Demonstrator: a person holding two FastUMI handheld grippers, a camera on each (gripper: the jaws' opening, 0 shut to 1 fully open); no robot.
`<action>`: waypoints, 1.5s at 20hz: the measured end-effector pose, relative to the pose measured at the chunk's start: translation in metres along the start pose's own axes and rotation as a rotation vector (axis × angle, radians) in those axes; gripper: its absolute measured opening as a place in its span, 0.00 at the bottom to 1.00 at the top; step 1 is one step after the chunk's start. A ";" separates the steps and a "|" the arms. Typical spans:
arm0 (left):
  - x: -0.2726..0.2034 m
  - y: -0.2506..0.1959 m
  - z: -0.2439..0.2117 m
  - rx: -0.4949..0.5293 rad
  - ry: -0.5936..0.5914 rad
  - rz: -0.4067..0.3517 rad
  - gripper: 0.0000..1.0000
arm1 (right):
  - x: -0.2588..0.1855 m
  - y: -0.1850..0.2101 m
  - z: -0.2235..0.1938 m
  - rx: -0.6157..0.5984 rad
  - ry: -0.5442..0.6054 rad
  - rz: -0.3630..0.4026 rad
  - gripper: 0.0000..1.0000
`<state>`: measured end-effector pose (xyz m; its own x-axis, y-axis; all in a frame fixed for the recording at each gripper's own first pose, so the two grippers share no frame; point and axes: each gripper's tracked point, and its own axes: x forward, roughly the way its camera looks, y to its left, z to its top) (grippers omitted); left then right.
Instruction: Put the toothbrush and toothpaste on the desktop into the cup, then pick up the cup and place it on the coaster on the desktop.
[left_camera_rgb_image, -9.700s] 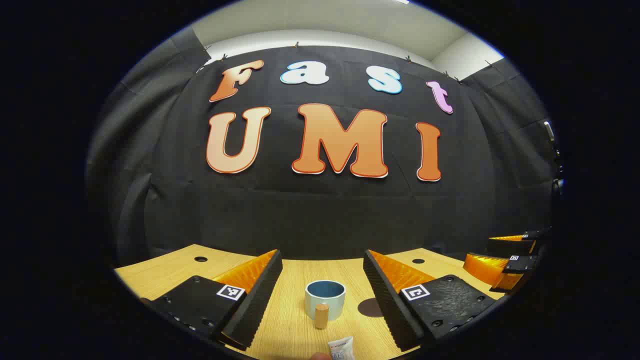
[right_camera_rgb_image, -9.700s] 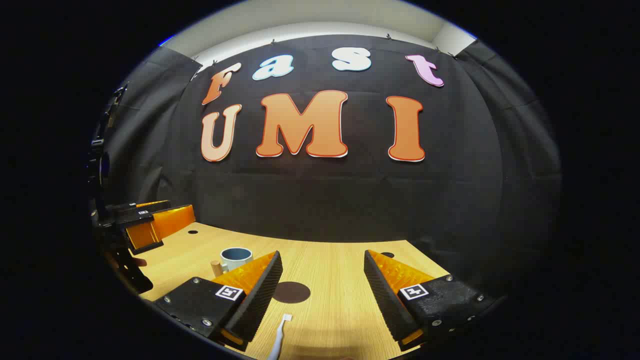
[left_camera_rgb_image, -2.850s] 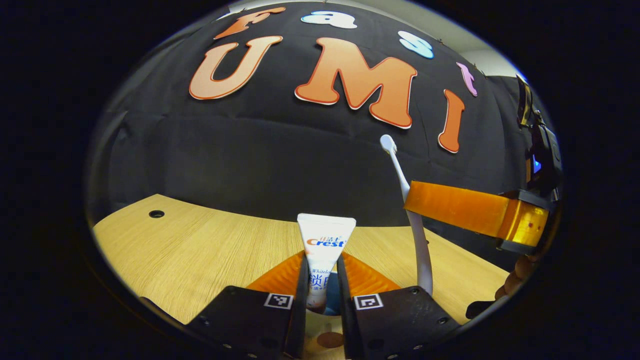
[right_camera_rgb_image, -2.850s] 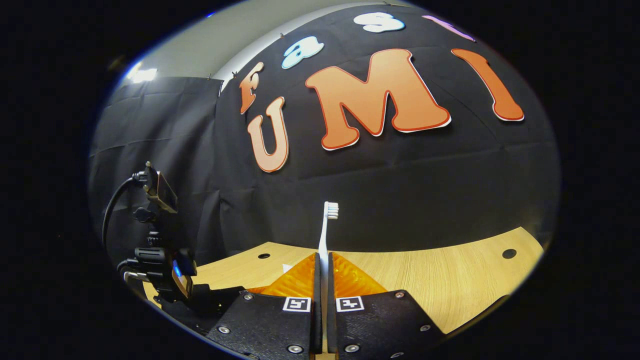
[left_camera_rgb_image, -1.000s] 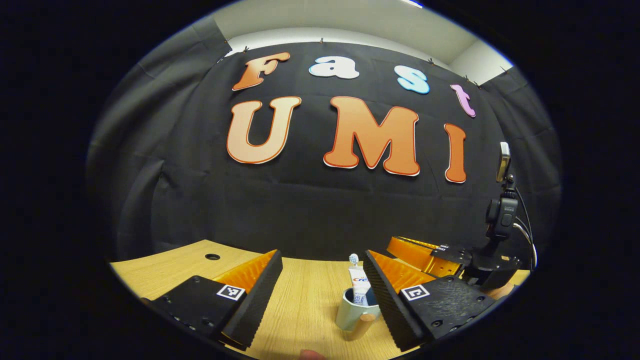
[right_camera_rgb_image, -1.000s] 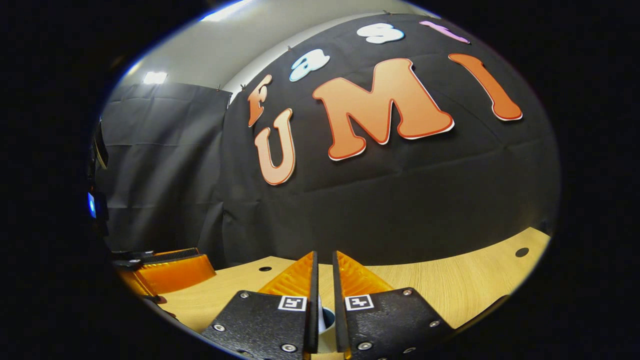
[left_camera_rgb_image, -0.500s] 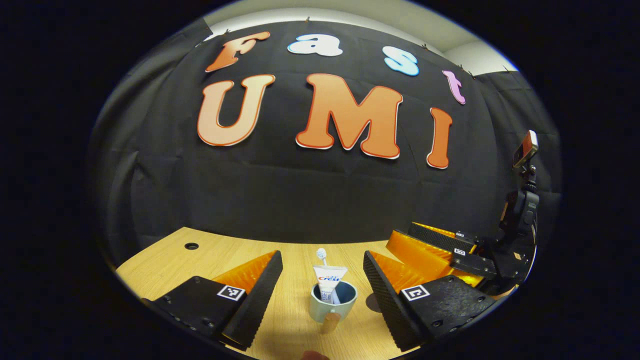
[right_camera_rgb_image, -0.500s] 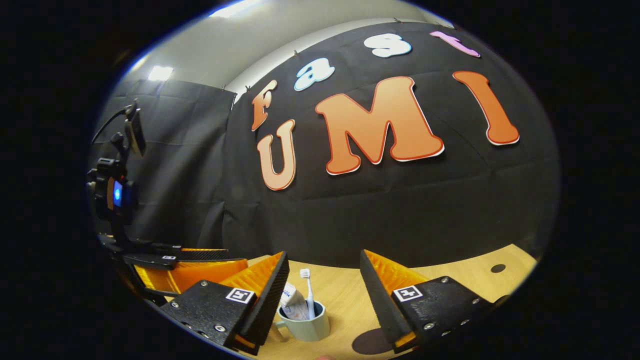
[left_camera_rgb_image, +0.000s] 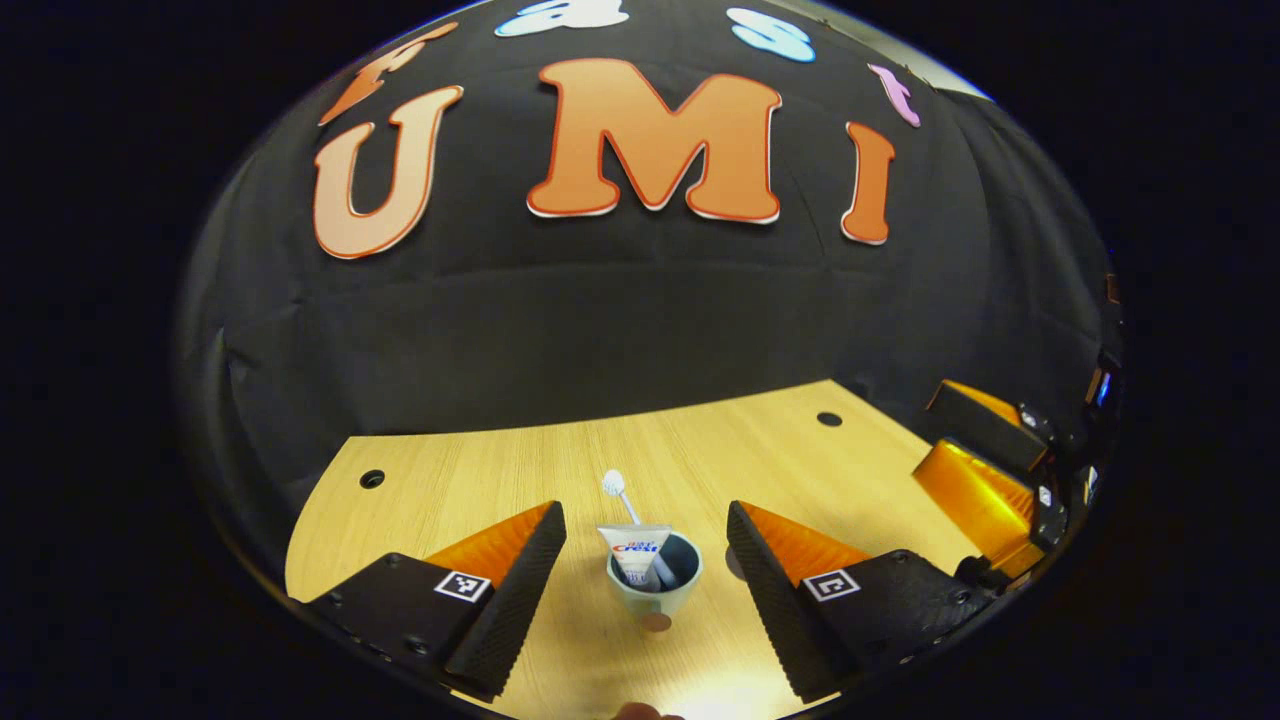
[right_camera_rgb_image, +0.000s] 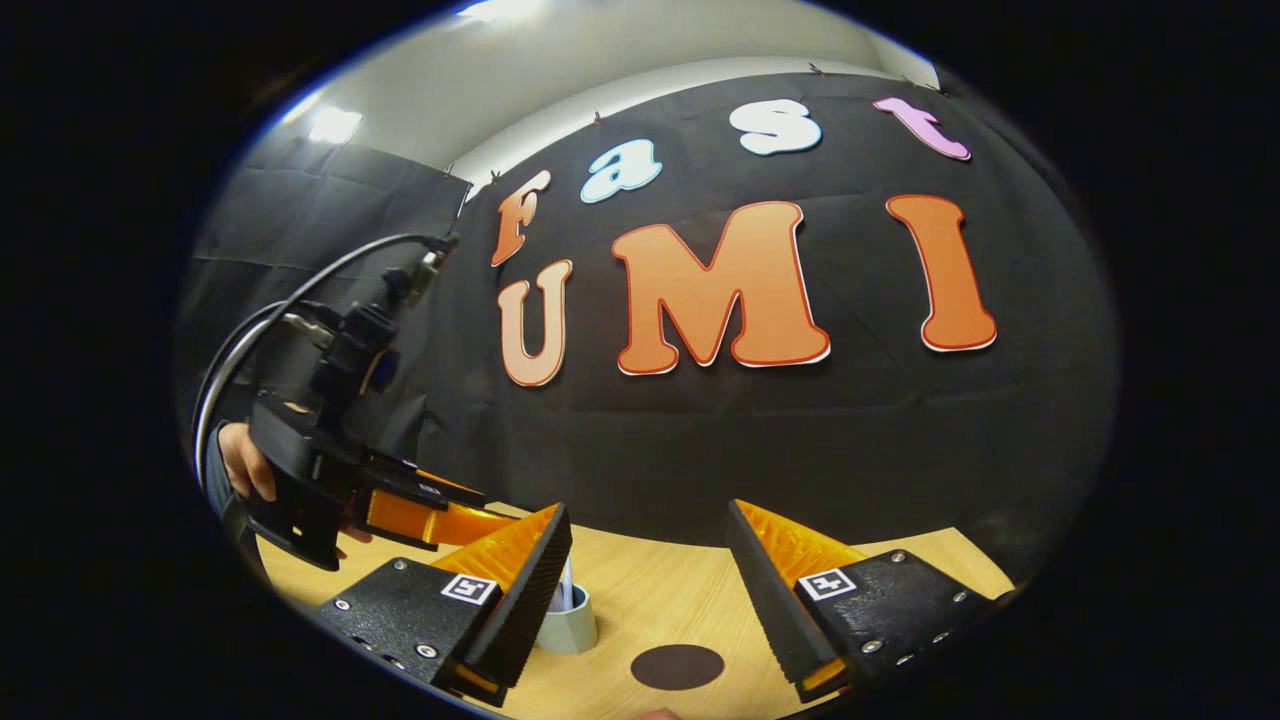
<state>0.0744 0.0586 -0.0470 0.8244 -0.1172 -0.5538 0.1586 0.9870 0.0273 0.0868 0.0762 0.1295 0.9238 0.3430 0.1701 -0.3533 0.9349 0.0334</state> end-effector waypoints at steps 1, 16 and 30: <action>0.003 -0.006 -0.004 -0.004 0.032 -0.022 0.97 | -0.005 -0.002 0.003 -0.005 0.002 -0.002 0.94; 0.040 -0.013 -0.084 -0.016 0.389 -0.070 0.97 | -0.051 -0.011 -0.006 -0.034 0.038 -0.010 0.94; 0.067 -0.008 -0.154 -0.005 0.655 -0.061 0.69 | -0.067 -0.022 -0.033 -0.007 0.085 -0.032 0.95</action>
<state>0.0445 0.0601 -0.2119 0.3120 -0.0833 -0.9464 0.1909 0.9813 -0.0234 0.0372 0.0359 0.0852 0.9439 0.3192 0.0853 -0.3226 0.9460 0.0303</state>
